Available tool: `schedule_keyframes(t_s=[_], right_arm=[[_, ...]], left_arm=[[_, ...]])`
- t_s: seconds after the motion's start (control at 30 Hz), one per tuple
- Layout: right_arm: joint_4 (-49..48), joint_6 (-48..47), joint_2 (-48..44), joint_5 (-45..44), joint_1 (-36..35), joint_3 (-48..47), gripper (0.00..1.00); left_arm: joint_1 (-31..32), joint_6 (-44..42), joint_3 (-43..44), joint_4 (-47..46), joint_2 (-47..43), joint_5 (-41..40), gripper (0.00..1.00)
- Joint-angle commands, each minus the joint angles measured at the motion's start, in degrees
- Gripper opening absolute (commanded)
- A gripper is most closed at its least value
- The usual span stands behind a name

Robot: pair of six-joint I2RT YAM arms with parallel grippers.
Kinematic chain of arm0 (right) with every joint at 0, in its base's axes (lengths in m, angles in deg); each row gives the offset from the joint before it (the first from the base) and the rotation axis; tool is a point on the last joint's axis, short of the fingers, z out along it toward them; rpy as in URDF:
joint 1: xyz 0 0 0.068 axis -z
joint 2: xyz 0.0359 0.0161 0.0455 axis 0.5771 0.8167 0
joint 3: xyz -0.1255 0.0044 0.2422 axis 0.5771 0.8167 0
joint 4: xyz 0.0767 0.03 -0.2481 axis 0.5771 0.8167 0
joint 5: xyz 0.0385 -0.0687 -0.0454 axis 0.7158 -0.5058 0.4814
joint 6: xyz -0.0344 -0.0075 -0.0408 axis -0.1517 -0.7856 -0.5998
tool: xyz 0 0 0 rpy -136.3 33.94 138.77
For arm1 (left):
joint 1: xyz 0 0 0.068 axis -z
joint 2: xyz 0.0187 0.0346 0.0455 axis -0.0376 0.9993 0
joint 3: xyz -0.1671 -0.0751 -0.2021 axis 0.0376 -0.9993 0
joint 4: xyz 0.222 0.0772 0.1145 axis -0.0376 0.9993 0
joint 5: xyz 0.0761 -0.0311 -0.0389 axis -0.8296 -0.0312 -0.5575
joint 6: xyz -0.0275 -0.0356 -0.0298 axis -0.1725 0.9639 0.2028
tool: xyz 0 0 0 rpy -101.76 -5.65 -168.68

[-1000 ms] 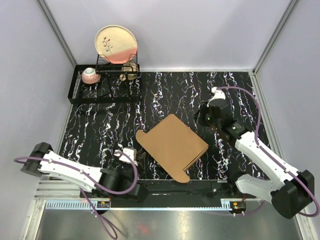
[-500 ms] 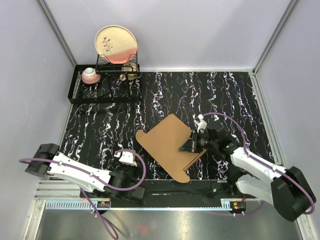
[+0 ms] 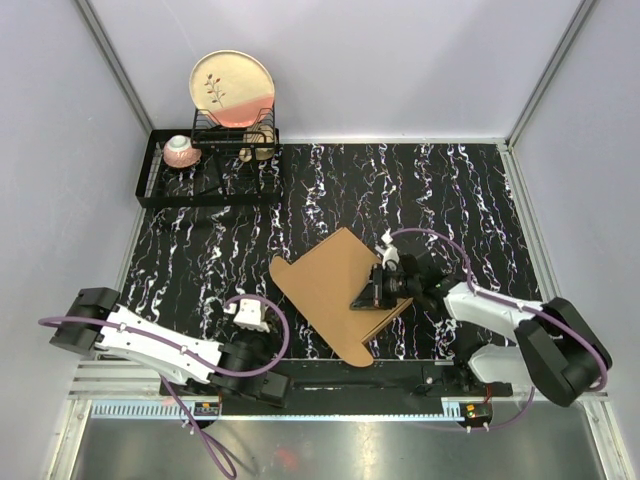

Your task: Fold the paper box

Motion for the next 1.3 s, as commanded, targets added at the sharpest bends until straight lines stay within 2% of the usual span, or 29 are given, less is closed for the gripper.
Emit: schedule_keyframes(t_s=[0.0,0.03,0.07,0.2,0.27,0.37,0.43,0.53,0.7,0.8,0.93,1.03,1.1,1.17,1.27], right_arm=[[4.5,-0.5,-7.2,-10.1,-0.7,0.2,0.14],[7.9,-1.2,-11.1,-12.0,-0.7,-2.9,0.19],[9.4,-1.8,-12.4,-13.8,-0.7,-4.8,0.30],[16.2,-5.8,-12.1,-21.1,-0.7,-16.1,0.43],[18.3,-8.3,-8.8,-23.1,-0.6,-21.1,0.43],[18.0,-12.4,-1.9,-25.6,-0.1,-25.3,0.35],[15.6,-14.2,4.3,-22.0,0.9,-27.3,0.26],[9.9,-13.3,11.5,-16.3,0.9,-28.1,0.22],[0.2,-8.7,21.1,-7.7,0.9,-26.5,0.21],[-3.0,-7.0,24.4,-6.3,0.9,-24.8,0.21],[-2.7,-7.7,26.2,-6.7,0.9,-24.1,0.20],[-2.3,-8.3,24.1,-8.0,1.4,-23.7,0.23],[-0.2,-9.2,19.4,-12.2,2.1,-24.1,0.30],[2.9,-11.3,16.1,-19.1,2.2,-25.4,0.32],[10.5,-15.2,11.7,-23.6,2.1,-28.4,0.33]], left_arm=[[0.0,8.2,-0.7,3.7,-0.7,0.5,0.28],[-0.1,9.8,-1.0,5.3,-1.0,0.5,0.29],[0.0,11.5,-1.4,5.6,-1.2,1.0,0.29],[0.2,13.1,-2.8,5.6,-1.9,2.3,0.29],[0.4,13.4,-2.9,5.6,-1.4,2.8,0.29],[0.6,14.3,-2.9,5.5,-0.4,3.2,0.29],[0.8,14.5,-2.7,5.6,0.2,3.3,0.29],[1.1,16.1,-3.3,6.0,0.5,4.0,0.29],[1.7,18.8,-4.6,7.4,-0.4,5.7,0.28],[2.1,19.6,-5.0,8.0,-0.7,6.0,0.27],[2.2,21.2,-5.3,8.6,0.0,5.5,0.27],[2.1,21.6,-5.1,8.6,1.1,4.7,0.28],[2.1,21.7,-4.6,8.6,2.4,4.2,0.28],[2.2,21.9,-4.1,8.5,3.8,3.9,0.28],[2.2,22.2,-3.3,9.0,5.3,4.1,0.28]])
